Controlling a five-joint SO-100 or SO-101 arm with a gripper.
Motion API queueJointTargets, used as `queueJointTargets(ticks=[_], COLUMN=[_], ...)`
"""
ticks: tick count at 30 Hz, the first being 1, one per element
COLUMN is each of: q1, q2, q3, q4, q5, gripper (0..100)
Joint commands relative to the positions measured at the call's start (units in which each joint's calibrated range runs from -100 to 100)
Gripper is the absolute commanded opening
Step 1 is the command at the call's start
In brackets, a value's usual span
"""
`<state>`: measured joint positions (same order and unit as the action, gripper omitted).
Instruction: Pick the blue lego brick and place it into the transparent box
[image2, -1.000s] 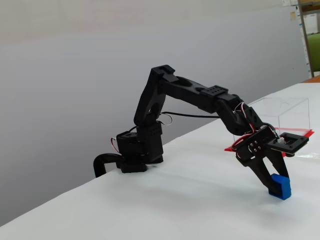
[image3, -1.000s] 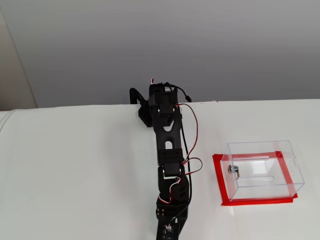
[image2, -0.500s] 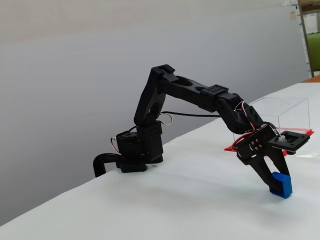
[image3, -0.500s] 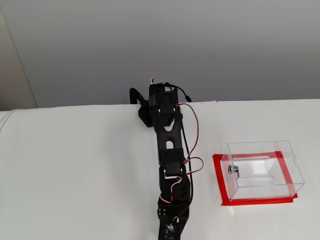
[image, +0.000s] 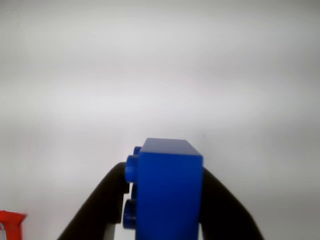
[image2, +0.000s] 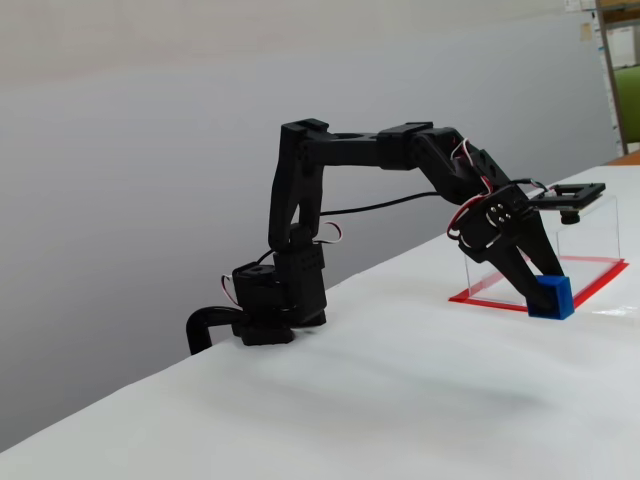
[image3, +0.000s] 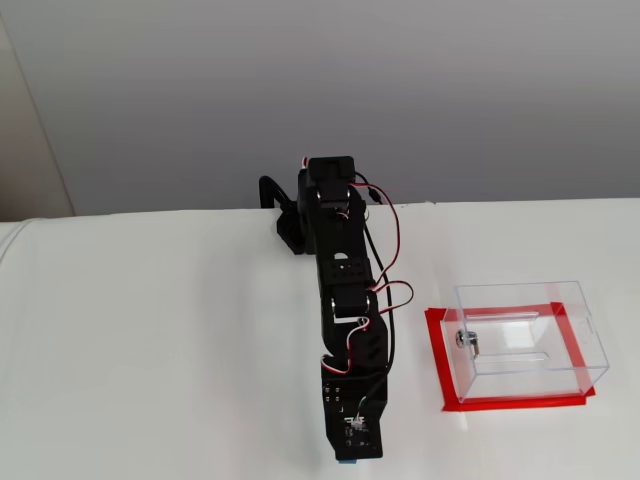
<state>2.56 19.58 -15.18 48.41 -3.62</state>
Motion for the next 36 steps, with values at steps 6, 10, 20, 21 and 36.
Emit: queueJointTargets(ticks=[6, 10, 20, 21, 36], q1=[-1.2, -1.9, -7.8, -8.8, -34.3], q2=[-13.0, -17.7, -27.8, -28.4, -34.6], q3=[-3.0, -3.0, -3.0, -3.0, 9.4], q4=[6.2, 9.6, 13.0, 13.0, 8.3], q5=[0.4, 0.4, 0.4, 0.4, 0.3], gripper=[2, 2, 2, 2, 2])
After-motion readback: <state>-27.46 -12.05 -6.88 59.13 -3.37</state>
